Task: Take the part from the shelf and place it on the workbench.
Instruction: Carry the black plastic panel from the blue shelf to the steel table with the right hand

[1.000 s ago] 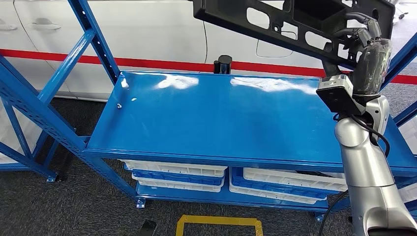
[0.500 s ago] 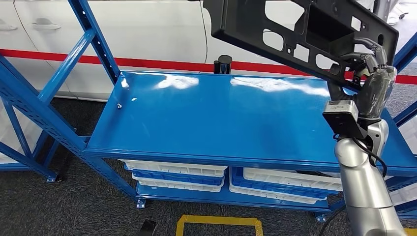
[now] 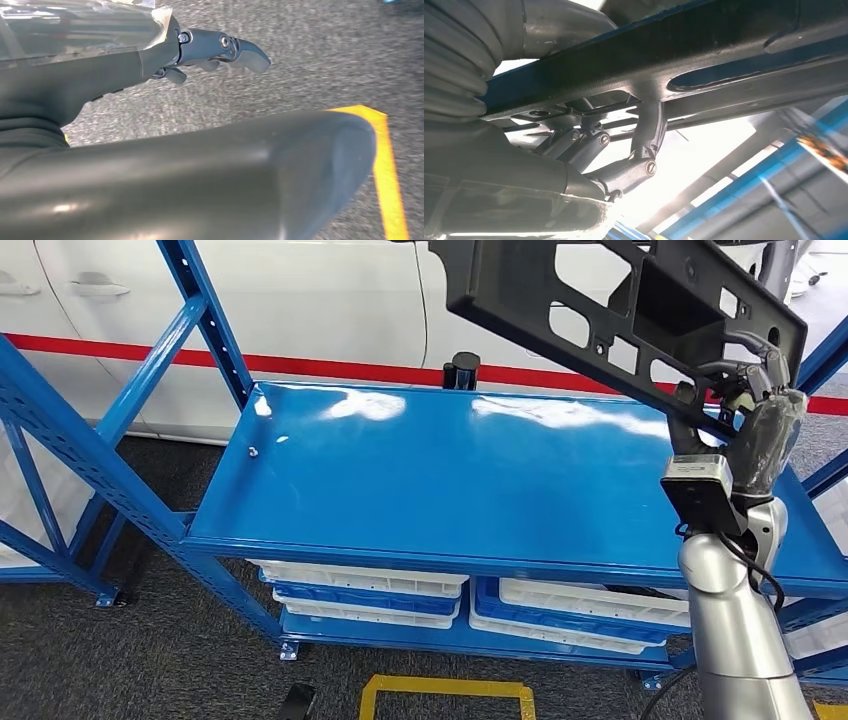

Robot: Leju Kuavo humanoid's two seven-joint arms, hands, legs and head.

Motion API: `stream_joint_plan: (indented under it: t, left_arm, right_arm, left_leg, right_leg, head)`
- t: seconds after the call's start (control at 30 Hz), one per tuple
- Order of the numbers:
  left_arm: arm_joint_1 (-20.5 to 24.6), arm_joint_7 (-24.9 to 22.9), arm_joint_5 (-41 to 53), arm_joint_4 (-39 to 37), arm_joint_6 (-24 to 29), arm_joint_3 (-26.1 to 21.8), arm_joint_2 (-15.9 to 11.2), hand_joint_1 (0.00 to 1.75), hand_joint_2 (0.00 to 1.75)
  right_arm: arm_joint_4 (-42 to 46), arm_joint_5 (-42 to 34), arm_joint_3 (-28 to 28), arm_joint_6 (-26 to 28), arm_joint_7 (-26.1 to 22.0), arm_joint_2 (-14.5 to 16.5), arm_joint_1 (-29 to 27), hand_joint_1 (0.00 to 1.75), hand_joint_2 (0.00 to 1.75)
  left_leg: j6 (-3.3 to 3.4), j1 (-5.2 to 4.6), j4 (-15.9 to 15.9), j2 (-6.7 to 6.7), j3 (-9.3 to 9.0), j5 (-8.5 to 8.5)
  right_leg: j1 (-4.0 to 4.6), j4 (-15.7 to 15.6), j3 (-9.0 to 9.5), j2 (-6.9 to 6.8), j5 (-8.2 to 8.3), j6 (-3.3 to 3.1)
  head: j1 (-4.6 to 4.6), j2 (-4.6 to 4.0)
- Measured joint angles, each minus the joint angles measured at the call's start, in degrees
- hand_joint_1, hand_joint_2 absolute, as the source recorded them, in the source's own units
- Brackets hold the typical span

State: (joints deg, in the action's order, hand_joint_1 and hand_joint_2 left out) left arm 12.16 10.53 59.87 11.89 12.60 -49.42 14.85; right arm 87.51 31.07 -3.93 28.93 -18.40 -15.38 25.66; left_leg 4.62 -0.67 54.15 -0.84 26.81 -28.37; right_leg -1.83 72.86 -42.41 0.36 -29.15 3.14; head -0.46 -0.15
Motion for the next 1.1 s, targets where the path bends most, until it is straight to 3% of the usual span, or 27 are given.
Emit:
stream_joint_plan:
  t: [0.03, 0.1, 0.13, 0.2, 0.3, 0.4, 0.77, 0.83, 0.93, 0.97, 1.0, 1.03, 1.1]
  left_arm:
    - [-0.27, 0.03, -0.23, 0.00, 0.15, -0.12, -0.01, 0.00, 0.00]
    - [-0.52, 0.05, -0.78, 0.00, 0.28, -0.36, -0.03, 0.00, 0.00]
    - [-0.51, 0.03, -1.17, 0.00, 0.29, -0.53, -0.05, 0.00, 0.00]
    - [-0.45, -0.02, -1.96, 0.00, 0.16, -1.03, -0.11, 0.00, 0.00]
    - [-0.36, -0.03, -2.26, 0.01, -0.23, -1.43, -0.19, 0.00, 0.00]
    - [-0.28, -0.28, -2.16, 0.01, -0.57, -1.45, -0.19, 0.00, 0.00]
    - [-0.25, -0.70, -2.19, 0.02, -0.69, -1.78, -0.58, 0.00, 0.00]
    - [-0.21, -0.70, -2.20, 0.02, -0.69, -1.83, -0.55, 0.00, 0.00]
    - [-0.23, -0.71, -2.22, 0.01, -0.71, -1.94, -0.52, 0.00, 0.00]
    - [-0.26, -0.72, -2.22, 0.01, -0.71, -1.98, -0.52, 0.00, 0.00]
    - [-0.29, -0.72, -2.23, 0.01, -0.71, -2.01, -0.52, 0.00, 0.00]
    - [-0.29, -0.72, -2.23, 0.01, -0.72, -2.02, -0.52, 0.00, 0.00]
    - [-0.28, -0.72, -2.23, 0.02, -0.75, -2.04, -0.52, 0.00, 0.00]
  right_arm:
    - [0.01, -0.01, 0.23, -0.32, -0.04, 0.02, -0.61, 1.75, 1.75]
    - [-0.01, 0.13, 0.40, -0.86, -0.25, 0.14, -0.98, 1.75, 1.75]
    - [-0.04, 0.18, 0.41, -1.07, -0.34, 0.27, -0.85, 1.75, 1.75]
    - [-0.18, 0.25, 0.46, -1.41, -0.46, 0.63, -0.50, 1.75, 1.75]
    - [-0.48, 0.34, 0.69, -1.57, -0.48, 1.24, -0.26, 1.75, 1.75]
    - [-0.58, 0.26, 1.41, -1.07, -1.04, 2.02, -1.05, 1.75, 1.75]
    - [0.32, -0.02, 3.86, 0.25, -3.28, 3.82, -4.69, 1.75, 1.75]
    - [0.62, -0.01, 4.10, 0.26, -3.33, 3.83, -4.67, 1.75, 1.75]
    - [0.68, 0.00, 4.17, 0.27, -3.37, 3.83, -4.90, 1.75, 1.75]
    - [0.68, -0.01, 4.19, 0.27, -3.37, 3.84, -5.09, 1.75, 1.75]
    - [0.68, -0.01, 4.21, 0.27, -3.37, 3.84, -5.22, 1.75, 1.75]
    - [0.70, 0.00, 4.23, 0.27, -3.38, 3.84, -5.29, 1.75, 1.75]
    - [0.75, 0.01, 4.27, 0.27, -3.38, 3.85, -5.28, 1.75, 1.75]
  left_leg:
    - [-0.15, 0.03, 0.05, -0.04, -0.02, -0.14]
    - [-0.74, 0.18, 0.38, -0.08, -0.11, -0.69]
    - [-1.15, 0.18, 0.64, -0.09, 0.10, -1.09]
    - [-1.89, 0.01, 1.21, -0.13, 0.41, -1.83]
    - [-1.69, -0.08, 1.49, -0.25, 0.47, -2.13]
    - [-1.08, -0.04, 1.40, -0.29, 0.48, -1.91]
    - [-0.87, -0.12, 0.75, -0.16, 0.34, -1.47]
    - [-0.79, 0.17, -0.41, 0.04, -0.41, -0.50]
    - [-0.69, 0.28, -0.82, 0.29, -0.73, -0.12]
    - [-0.72, 0.28, -0.80, 0.32, -0.77, -0.17]
    - [-0.79, 0.31, -0.77, 0.30, -0.85, -0.28]
    - [-0.93, 0.38, -0.71, 0.27, -1.02, -0.48]
    - [-1.47, 0.51, -0.33, 0.17, -1.24, -1.24]
  right_leg:
    - [-0.03, -0.32, 0.06, -0.03, 0.70, 0.46]
    - [-0.19, -7.31, 3.19, -0.21, 3.84, 1.62]
    - [-0.13, -10.96, 5.27, -0.21, 4.99, 1.88]
    - [-0.10, -14.97, 7.59, -0.01, 5.53, 1.49]
    - [-0.26, -15.24, 7.73, 0.29, 4.86, 0.59]
    - [-0.21, -15.25, 7.66, 0.28, 4.83, 0.58]
    - [-0.07, -15.48, 7.66, 0.22, 5.17, 0.80]
    - [0.22, -13.16, 6.48, 0.05, 4.02, 0.74]
    - [0.35, -2.27, 1.22, -0.05, 0.05, 0.39]
    - [0.32, 0.39, -0.20, -0.06, -0.44, 0.66]
    - [0.25, 0.88, -0.65, -0.08, 0.05, 1.18]
    - [0.15, -1.17, 0.12, -0.12, 1.49, 1.87]
    - [-0.03, -9.38, 4.19, -0.30, 4.97, 3.06]
  head:
    - [0.03, 0.00]
    - [0.10, 0.00]
    - [0.20, 0.00]
    - [0.28, 0.00]
    - [0.06, 0.00]
    - [-0.06, 0.00]
    - [-0.05, 0.00]
    - [0.06, 0.00]
    - [0.24, 0.00]
    - [0.24, 0.00]
    - [0.25, 0.00]
    - [0.24, 0.00]
    - [0.28, 0.00]
